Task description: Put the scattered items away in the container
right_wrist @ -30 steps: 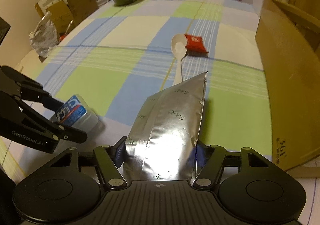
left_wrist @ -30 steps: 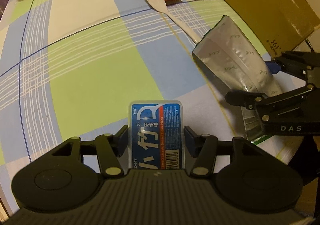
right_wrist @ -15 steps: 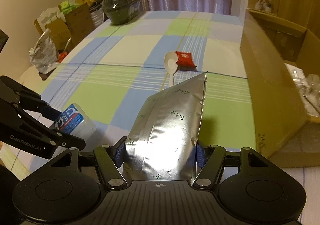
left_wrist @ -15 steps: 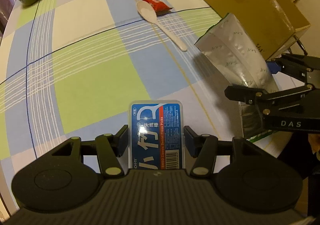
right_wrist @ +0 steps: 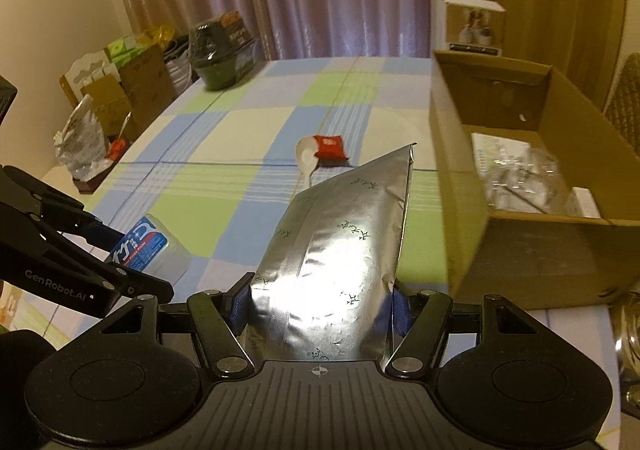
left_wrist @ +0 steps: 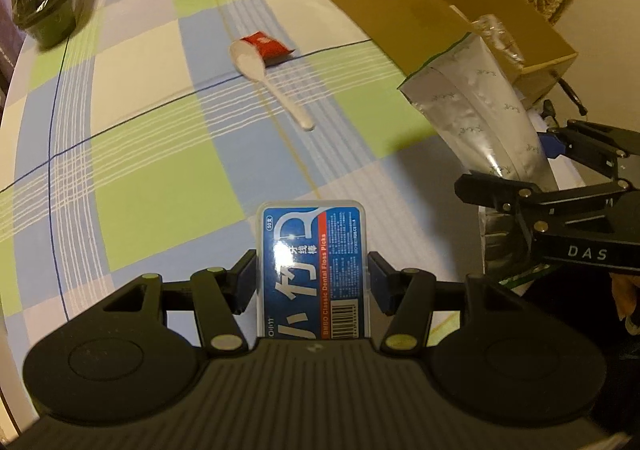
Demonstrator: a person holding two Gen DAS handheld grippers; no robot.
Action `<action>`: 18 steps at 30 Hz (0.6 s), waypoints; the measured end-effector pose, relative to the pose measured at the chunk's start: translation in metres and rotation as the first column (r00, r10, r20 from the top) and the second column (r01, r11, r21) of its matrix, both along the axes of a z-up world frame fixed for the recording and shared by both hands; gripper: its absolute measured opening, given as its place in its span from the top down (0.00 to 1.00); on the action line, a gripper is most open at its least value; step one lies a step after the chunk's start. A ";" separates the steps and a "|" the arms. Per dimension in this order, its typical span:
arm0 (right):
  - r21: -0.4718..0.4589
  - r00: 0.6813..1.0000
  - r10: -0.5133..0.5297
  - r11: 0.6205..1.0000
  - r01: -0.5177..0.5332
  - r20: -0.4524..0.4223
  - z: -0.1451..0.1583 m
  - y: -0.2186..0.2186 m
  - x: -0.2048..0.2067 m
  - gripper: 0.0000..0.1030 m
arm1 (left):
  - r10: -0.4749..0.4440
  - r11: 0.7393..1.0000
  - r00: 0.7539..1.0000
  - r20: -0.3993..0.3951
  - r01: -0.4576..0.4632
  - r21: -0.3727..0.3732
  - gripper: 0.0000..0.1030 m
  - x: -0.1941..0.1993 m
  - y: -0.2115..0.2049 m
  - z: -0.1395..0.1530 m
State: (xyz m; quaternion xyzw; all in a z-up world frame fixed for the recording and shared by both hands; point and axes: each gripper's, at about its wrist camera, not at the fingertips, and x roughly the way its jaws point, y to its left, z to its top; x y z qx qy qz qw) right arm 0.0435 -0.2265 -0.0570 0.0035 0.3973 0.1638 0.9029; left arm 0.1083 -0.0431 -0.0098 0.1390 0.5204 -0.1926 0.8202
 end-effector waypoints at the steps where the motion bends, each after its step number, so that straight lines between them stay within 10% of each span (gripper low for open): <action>1: 0.003 1.000 -0.003 1.000 0.003 0.003 0.003 -0.003 -0.002 0.34 | -0.003 1.000 1.000 0.002 0.003 -0.004 0.49 -0.002 -0.003 0.002; 18: -0.008 0.990 -0.050 0.999 0.051 0.129 0.072 -0.057 0.000 0.34 | -0.093 0.995 0.993 0.074 0.096 -0.033 0.49 -0.008 -0.075 0.030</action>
